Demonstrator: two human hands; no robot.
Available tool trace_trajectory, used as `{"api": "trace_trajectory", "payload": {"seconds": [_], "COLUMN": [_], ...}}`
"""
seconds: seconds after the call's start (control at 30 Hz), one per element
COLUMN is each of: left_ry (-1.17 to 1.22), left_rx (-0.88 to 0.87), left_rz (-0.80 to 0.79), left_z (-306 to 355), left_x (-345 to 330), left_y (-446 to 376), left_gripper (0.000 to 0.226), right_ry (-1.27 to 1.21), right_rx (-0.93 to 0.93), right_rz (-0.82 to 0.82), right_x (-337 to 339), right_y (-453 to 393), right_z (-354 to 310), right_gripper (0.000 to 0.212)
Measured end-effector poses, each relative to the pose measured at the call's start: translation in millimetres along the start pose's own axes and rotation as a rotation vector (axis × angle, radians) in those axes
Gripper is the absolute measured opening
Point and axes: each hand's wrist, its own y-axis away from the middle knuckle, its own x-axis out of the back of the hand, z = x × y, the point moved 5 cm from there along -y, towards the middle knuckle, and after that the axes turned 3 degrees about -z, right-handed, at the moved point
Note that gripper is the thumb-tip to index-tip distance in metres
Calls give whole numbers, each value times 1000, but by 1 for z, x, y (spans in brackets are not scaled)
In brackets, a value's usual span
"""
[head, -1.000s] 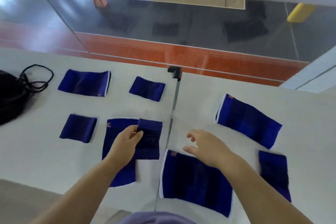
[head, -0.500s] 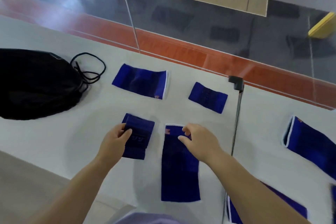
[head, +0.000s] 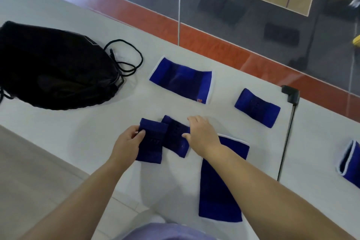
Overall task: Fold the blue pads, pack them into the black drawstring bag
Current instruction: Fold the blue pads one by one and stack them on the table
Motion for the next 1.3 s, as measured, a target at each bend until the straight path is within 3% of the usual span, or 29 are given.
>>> {"api": "trace_trajectory", "payload": {"seconds": [0.17, 0.3, 0.53, 0.7, 0.87, 1.03, 1.17, 1.3], "left_ry": [27, 43, 108, 143, 231, 161, 103, 88], "left_rx": [3, 18, 45, 56, 77, 74, 70, 47], "left_rz": [16, -18, -60, -133, -153, -192, -193, -208], "left_z": [-3, -6, -1, 3, 4, -2, -4, -3], "left_x": [0, -7, -28, -40, -43, -41, -39, -38], "left_y": [0, -4, -10, -9, -9, -10, -10, -9], "left_gripper": [23, 22, 20, 29, 40, 18, 21, 23], "right_ry": [-77, -307, -799, -1064, -1041, -850, -695, -545], "right_rx": [-72, -171, -353, -380, -357, -376, -365, -305], "right_rz": [-18, 54, 131, -2, -102, -75, -56, -22], "right_x": [5, 19, 28, 17, -7, -23, -28, -25], "right_y": [1, 15, 47, 55, 42, 35, 37, 39], "right_z": [6, 25, 57, 44, 16, 9, 7, 3], "right_gripper": [20, 11, 7, 12, 8, 14, 16, 43]}}
